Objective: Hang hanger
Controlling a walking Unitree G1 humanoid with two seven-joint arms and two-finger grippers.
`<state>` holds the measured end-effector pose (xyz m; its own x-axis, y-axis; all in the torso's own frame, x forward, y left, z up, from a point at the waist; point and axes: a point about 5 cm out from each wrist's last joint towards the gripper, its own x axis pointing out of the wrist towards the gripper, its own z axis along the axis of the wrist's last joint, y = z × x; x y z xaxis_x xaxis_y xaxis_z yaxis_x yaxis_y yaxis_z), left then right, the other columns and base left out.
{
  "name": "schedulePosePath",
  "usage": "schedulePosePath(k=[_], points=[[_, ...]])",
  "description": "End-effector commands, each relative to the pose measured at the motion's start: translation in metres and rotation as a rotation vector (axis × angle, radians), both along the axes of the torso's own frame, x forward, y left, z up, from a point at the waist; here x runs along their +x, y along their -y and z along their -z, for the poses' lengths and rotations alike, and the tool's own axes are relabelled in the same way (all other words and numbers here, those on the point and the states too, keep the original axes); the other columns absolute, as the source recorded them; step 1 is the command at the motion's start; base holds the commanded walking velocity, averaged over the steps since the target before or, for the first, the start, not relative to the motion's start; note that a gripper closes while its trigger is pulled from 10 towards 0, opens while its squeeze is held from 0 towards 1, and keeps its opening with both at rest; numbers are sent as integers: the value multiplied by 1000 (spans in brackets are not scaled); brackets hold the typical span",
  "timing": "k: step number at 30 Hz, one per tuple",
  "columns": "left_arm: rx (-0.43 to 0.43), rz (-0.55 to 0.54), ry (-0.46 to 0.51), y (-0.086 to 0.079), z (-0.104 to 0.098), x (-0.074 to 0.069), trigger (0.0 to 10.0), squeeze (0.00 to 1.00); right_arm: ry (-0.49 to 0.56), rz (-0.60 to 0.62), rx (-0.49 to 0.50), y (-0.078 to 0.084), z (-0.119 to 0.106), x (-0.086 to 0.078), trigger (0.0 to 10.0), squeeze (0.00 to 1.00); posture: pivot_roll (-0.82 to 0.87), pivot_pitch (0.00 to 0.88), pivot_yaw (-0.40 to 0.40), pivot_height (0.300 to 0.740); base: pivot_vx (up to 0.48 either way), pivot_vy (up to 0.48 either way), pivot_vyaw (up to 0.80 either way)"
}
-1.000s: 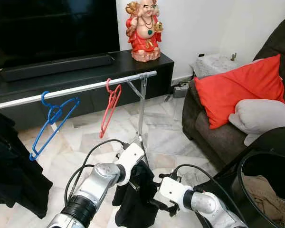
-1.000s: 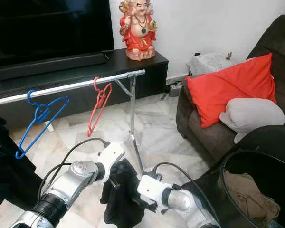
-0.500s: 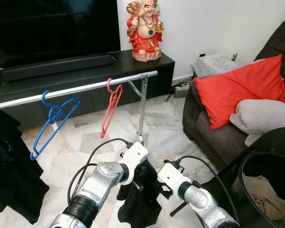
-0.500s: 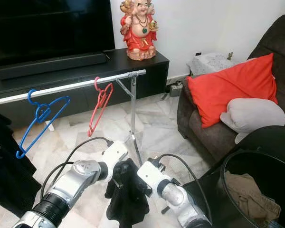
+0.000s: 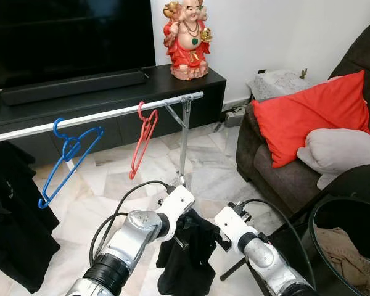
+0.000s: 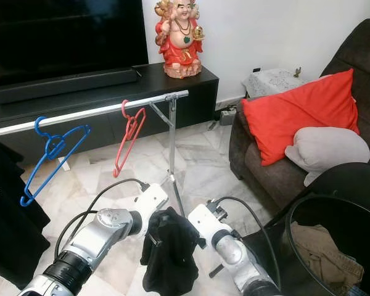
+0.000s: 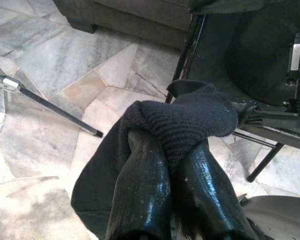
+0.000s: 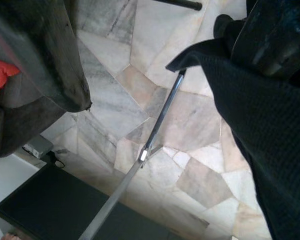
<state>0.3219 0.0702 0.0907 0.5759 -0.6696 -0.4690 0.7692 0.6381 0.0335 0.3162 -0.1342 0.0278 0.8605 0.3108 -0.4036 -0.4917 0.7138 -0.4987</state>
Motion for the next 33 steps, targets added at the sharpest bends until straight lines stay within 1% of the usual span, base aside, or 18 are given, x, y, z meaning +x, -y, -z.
schedulePosePath(k=[1,2,3,5,6,8,16,21,22,23,24,25,29,30,31,32,33], points=[[-14,21,19,3,-6,-1,0,0,-5,-8,2,0,-2,2,10000,0,61,43,2,740,0,0,0],[-14,21,19,4,-6,-1,0,0,-9,-15,2,-1,-1,2,10000,0,61,43,2,740,0,0,0],[-14,22,20,4,-6,-1,0,0,-37,-59,18,-5,1,-1,10000,0,66,41,1,740,0,0,0],[-14,22,21,3,-6,-1,0,0,-67,-97,28,-9,4,-4,10000,0,66,41,1,740,0,0,0],[-13,21,22,3,-6,-1,0,0,-85,-136,22,-12,6,-7,10000,0,66,41,1,740,0,0,0],[-13,21,21,3,-6,-1,0,0,-106,-171,18,-15,8,-9,10000,0,66,39,1,740,0,0,0],[-14,20,22,2,-6,-1,0,0,-94,-142,5,-10,6,-5,10000,0,74,36,0,740,0,0,0],[-15,24,24,2,-7,-1,0,0,-59,-125,-8,-8,2,-1,10000,0,76,35,1,740,0,0,0],[-15,25,25,2,-7,-1,0,0,-52,-121,-12,-8,1,0,9647,0,81,33,0,740,0,0,0],[-16,25,26,2,-7,-1,0,0,-51,-121,-14,-8,1,0,9647,0,81,33,0,740,0,0,0],[-16,27,27,2,-8,-2,0,0,-45,-123,-20,-7,0,1,7647,0,81,33,0,740,0,0,0],[-17,29,27,2,-8,-2,0,0,-44,-127,-23,-7,0,1,0,0,85,34,-1,740,0,0,0],[-19,36,26,2,-8,-3,0,0,-51,-145,-23,-7,0,1,0,0,87,35,-2,740,0,0,0],[-19,37,26,2,-8,-3,0,0,-57,-150,-20,-7,0,1,3647,0,87,35,-2,740,0,0,0],[-19,37,26,2,-8,-3,0,0,-57,-150,-20,-7,0,1,3647,0,87,35,-2,740,0,0,0],[-20,39,25,3,-8,-4,0,0,-62,-156,-32,-7,1,1,10000,0,87,35,-2,740,0,0,0],[-20,40,25,3,-8,-4,0,0,-65,-160,-41,-7,1,0,10000,0,92,37,-3,740,0,0,0]])
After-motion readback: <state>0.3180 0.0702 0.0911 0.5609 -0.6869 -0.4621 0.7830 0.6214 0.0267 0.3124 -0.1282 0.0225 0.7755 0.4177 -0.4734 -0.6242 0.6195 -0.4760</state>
